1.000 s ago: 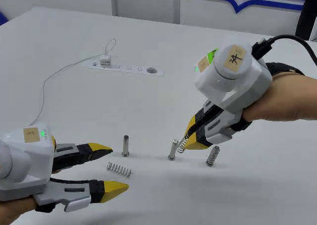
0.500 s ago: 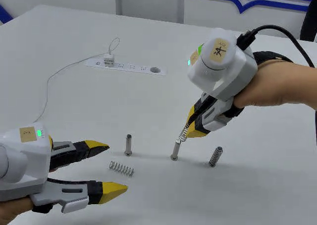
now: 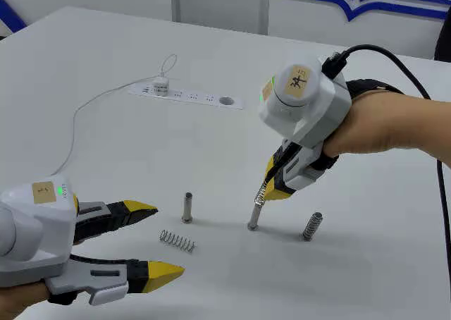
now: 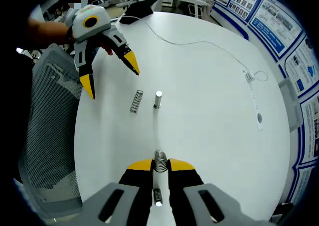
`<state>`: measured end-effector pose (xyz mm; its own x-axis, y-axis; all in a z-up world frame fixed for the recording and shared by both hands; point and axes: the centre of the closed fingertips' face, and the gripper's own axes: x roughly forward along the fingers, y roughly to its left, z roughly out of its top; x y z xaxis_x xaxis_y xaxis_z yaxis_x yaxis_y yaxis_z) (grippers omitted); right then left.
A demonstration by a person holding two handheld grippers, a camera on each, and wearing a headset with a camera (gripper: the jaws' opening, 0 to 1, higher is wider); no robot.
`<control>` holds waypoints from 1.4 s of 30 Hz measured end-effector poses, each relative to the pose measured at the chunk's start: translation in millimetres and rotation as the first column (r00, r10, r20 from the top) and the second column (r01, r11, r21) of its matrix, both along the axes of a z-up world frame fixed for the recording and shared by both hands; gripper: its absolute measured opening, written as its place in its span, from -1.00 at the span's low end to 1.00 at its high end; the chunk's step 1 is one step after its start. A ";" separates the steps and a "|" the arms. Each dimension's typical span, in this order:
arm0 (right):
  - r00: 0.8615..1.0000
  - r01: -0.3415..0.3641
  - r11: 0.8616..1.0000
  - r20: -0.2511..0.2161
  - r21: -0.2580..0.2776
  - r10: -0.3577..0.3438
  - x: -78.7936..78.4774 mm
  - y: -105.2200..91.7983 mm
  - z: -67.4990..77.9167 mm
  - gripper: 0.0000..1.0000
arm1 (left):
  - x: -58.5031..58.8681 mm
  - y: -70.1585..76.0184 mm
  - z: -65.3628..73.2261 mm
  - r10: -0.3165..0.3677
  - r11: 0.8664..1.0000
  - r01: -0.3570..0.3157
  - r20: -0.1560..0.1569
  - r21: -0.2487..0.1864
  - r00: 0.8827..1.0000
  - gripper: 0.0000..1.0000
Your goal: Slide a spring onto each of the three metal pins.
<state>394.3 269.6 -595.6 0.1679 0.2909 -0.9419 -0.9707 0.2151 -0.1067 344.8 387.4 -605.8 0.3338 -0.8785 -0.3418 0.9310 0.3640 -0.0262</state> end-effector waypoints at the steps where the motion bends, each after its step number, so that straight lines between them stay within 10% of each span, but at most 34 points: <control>1: 1.000 0.000 1.000 -0.001 -0.002 0.000 0.7 -0.5 -0.9 -0.76 | 0.1 0.4 0.0 0.001 1.000 -0.001 0.000 -0.001 1.000 0.18; 42: 0.996 0.045 0.995 -0.079 -0.090 -0.052 4.6 -1.5 -64.2 -0.67 | 0.6 6.1 -3.0 0.013 1.000 -0.013 -0.005 0.000 1.000 0.12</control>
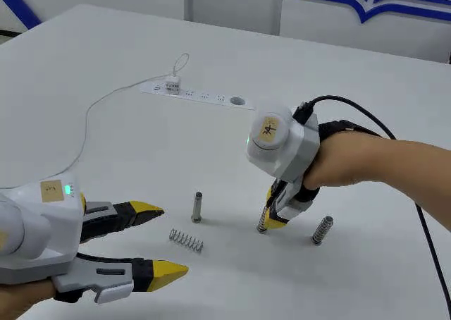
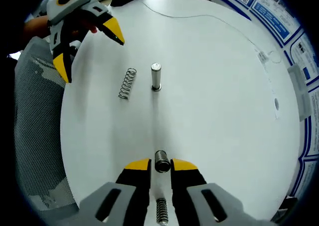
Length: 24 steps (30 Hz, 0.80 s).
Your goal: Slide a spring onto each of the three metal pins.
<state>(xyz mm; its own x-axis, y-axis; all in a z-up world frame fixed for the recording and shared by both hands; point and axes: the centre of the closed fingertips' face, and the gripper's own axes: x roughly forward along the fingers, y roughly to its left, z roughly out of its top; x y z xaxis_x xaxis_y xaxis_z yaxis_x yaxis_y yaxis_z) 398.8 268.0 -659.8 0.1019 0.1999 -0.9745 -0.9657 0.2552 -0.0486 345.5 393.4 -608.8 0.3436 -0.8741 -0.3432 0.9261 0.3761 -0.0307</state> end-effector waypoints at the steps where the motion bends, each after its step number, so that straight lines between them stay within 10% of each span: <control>1: 1.000 0.001 1.000 0.003 0.001 -0.001 -0.1 -0.6 0.7 -0.66 | -0.2 -0.1 0.1 0.000 1.000 0.000 0.000 -0.001 1.000 0.12; 14: 0.996 -0.004 0.998 0.090 0.069 -0.002 -3.1 18.3 39.9 -0.61 | -0.8 0.0 -0.6 -0.003 1.000 0.003 0.000 0.004 1.000 0.12; 24: 0.998 -0.021 0.988 0.061 0.150 0.012 -19.8 59.2 30.5 -0.62 | -1.6 0.0 2.1 0.002 1.000 -0.002 0.006 0.002 1.000 0.12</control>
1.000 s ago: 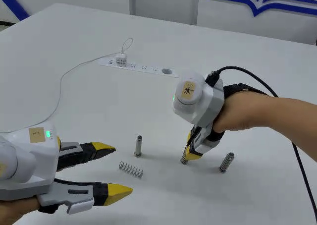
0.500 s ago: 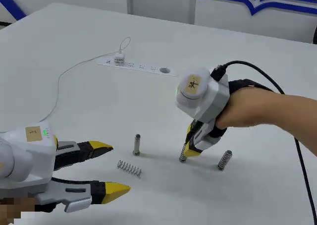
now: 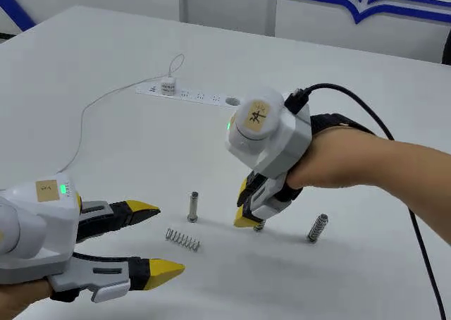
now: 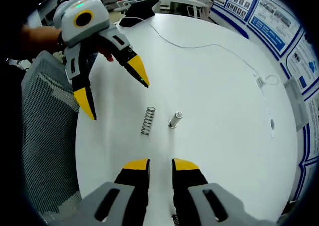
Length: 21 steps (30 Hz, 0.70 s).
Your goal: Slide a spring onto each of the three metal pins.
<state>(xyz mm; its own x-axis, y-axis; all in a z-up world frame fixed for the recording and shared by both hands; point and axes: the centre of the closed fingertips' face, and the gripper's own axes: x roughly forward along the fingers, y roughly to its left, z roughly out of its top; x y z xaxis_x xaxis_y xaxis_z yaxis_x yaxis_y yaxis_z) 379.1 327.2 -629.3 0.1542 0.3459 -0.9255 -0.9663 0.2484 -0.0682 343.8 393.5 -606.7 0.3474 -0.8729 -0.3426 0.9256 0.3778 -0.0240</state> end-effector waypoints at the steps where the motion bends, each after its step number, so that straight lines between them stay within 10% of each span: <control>1: 1.000 0.006 1.000 -0.010 0.017 -0.006 -2.5 5.2 -2.8 -0.63 | -0.1 0.6 -0.5 0.001 1.000 -0.001 0.000 0.002 1.000 0.12; 21: 0.996 0.089 0.990 -0.040 0.109 -0.085 -5.5 51.7 -38.5 -0.66 | -0.9 2.4 -3.7 -0.002 1.000 0.002 -0.008 0.009 1.000 0.10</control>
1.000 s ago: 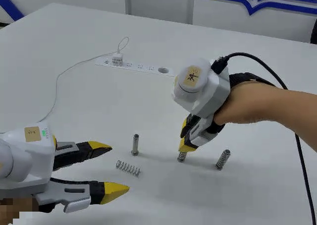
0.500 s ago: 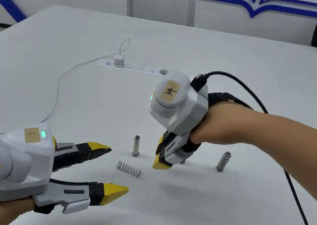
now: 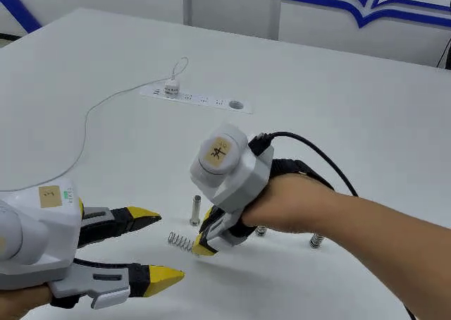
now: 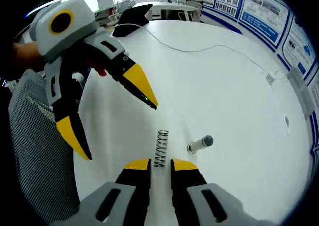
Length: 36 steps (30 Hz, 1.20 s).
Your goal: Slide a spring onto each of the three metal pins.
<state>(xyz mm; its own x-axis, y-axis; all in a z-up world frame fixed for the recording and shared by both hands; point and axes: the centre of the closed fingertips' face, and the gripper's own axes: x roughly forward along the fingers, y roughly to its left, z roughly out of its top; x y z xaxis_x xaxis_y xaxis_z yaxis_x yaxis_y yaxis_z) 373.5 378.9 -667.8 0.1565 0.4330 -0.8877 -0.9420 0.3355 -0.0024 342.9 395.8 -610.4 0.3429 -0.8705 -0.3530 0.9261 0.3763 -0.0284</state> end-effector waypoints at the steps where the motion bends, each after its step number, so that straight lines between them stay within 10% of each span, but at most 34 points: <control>1: 1.000 0.004 1.000 -0.002 0.000 -0.004 0.1 0.6 -1.2 -0.66 | 0.3 0.3 0.0 0.001 1.000 -0.001 0.000 0.000 1.000 0.10; 17: 0.998 0.048 0.999 -0.031 -0.003 -0.048 3.1 -2.6 -13.2 -0.76 | 0.9 2.1 -1.6 0.001 1.000 -0.001 -0.003 0.005 1.000 0.08; 36: 0.985 -0.175 0.984 -0.022 -0.026 0.174 -34.4 -21.4 16.6 -0.77 | -8.6 -10.6 -1.8 -0.061 0.998 0.061 -0.008 0.015 0.998 -0.05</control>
<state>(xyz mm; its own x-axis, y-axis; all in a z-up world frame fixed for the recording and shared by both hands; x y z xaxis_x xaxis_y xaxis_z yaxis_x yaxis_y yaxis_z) 339.1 357.5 -651.2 0.0636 0.4271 -0.9020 -0.9860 0.1663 0.0092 334.3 385.3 -612.2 0.2862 -0.8845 -0.3685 0.9472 0.3191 -0.0303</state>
